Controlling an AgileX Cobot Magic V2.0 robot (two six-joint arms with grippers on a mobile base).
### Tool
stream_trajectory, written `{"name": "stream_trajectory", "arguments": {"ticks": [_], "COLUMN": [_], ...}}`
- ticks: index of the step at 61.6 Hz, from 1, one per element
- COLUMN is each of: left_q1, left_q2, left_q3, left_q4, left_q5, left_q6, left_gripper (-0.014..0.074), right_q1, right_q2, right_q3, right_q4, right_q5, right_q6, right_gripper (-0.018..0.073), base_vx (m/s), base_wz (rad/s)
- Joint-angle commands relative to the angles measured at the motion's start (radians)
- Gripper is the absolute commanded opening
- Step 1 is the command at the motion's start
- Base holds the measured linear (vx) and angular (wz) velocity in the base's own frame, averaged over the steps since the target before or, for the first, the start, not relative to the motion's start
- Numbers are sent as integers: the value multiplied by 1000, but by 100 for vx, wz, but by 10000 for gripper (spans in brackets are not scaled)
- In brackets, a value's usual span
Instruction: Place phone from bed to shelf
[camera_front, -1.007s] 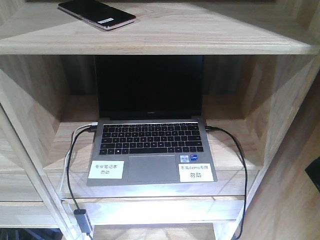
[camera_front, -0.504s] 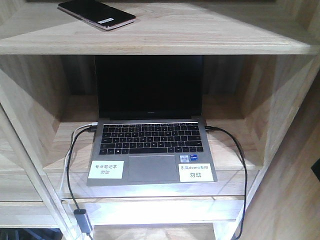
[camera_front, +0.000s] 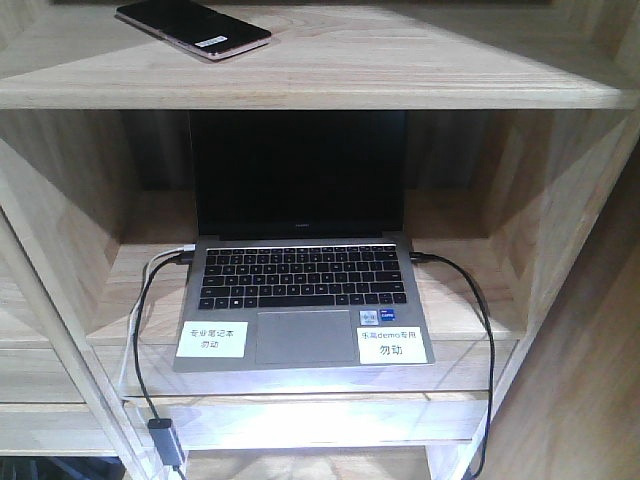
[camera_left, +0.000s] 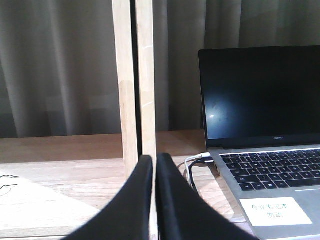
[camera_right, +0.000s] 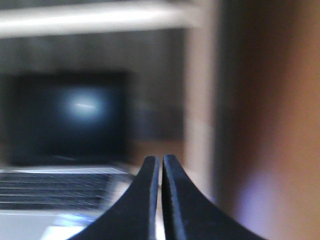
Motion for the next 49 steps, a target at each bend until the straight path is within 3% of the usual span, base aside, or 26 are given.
{"name": "stream_trajectory", "arguments": {"ticks": [1,23,30,49], "left_q1": [2,2,2,2], "left_q2": [-8,-8,-8,-7], "left_q3": [-24,-24,-24,-24], "left_q4": [-11,-11,-11,-11], "left_q5": [-75,-75,-75,-75], "left_q6": [-9,-9,-9,-9], "left_gripper": [1,1,1,1], "right_q1": [-48,-62,-62,-62], "right_q2": [-21,-163,-219,-234], "right_q3": [28,261,258,258], "right_q4": [3,-10,-17,-17], "right_q5": [-100,-213,-147,-142], "right_q6": [-12,-12,-48,-63], "right_gripper": [-5,-5,-5,-5], "base_vx": [0,0,0,0], "base_wz": [0,0,0,0]}}
